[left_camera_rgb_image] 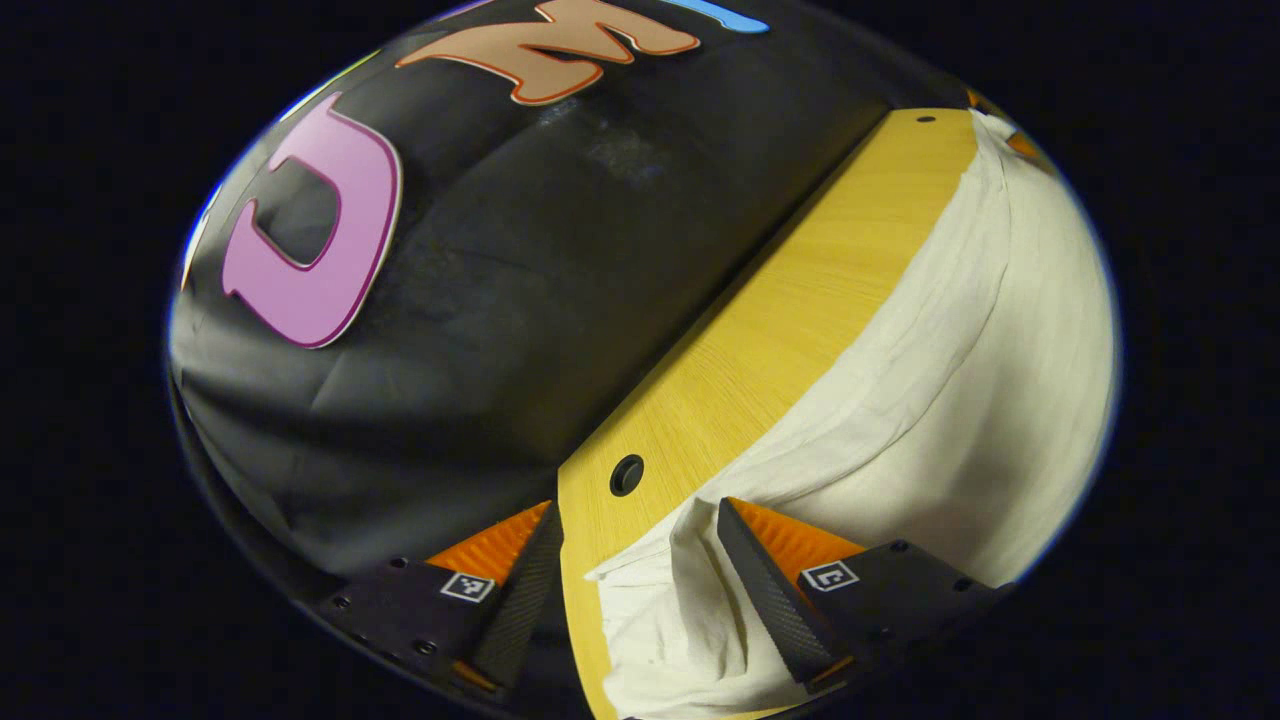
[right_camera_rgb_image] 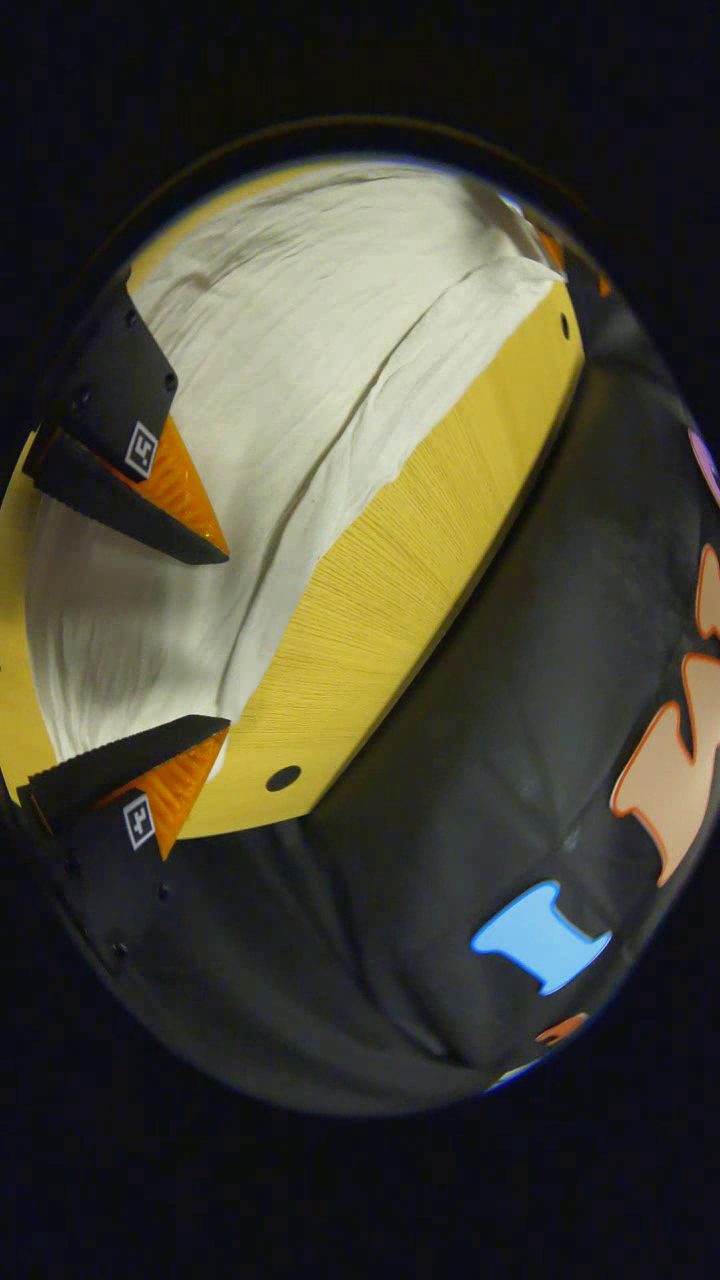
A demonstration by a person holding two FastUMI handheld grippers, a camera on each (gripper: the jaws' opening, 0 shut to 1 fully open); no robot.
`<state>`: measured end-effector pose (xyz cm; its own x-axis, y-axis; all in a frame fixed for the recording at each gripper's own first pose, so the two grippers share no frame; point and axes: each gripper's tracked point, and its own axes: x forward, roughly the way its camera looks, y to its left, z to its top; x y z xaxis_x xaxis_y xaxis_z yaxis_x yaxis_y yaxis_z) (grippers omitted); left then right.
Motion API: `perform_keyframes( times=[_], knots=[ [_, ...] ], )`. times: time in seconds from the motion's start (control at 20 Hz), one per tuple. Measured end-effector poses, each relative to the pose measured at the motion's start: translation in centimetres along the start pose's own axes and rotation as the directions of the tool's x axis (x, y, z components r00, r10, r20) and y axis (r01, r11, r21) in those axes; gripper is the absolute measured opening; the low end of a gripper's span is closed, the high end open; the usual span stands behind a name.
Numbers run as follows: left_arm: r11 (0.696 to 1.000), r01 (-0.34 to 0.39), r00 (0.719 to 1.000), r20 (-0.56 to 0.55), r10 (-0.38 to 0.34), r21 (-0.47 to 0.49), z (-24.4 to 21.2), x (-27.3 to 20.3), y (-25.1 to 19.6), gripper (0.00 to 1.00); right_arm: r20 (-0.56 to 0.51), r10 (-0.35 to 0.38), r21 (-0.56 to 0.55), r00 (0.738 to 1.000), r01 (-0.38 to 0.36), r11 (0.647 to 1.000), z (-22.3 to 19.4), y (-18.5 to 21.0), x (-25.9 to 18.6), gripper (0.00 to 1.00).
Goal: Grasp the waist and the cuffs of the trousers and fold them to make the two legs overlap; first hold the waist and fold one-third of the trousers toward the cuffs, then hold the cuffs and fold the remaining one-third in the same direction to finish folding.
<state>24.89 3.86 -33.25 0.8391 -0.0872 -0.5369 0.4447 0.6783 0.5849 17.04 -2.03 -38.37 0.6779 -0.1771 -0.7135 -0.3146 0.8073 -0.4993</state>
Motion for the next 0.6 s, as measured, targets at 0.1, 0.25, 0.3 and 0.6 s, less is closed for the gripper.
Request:
perform_keyframes(
  times=[0.1,0.25,0.3,0.6],
  knots=[
    [0.998,0.001,1.000,0.008,-0.001,-0.056,0.7,-1.0,0.6,0.95,0.021,-0.006,0.118,1.000,0.004,0.993,0.5,-0.5,-1.1,0.98],
    [0.979,-0.004,1.000,0.024,0.009,-0.204,1.6,-0.7,0.5,0.95,0.072,-0.053,0.260,0.996,0.032,0.965,1.0,-2.8,-3.4,0.98],
    [0.969,-0.004,0.999,0.030,0.012,-0.246,2.1,-0.8,0.6,0.95,0.084,-0.060,0.296,0.995,0.033,0.955,1.0,-3.3,-4.0,1.00],
    [0.926,0.010,0.998,0.056,0.012,-0.377,5.0,-3.2,0.7,0.96,0.075,-0.080,0.445,0.994,0.039,0.895,-2.9,-7.6,-4.8,0.98]
  ],
)
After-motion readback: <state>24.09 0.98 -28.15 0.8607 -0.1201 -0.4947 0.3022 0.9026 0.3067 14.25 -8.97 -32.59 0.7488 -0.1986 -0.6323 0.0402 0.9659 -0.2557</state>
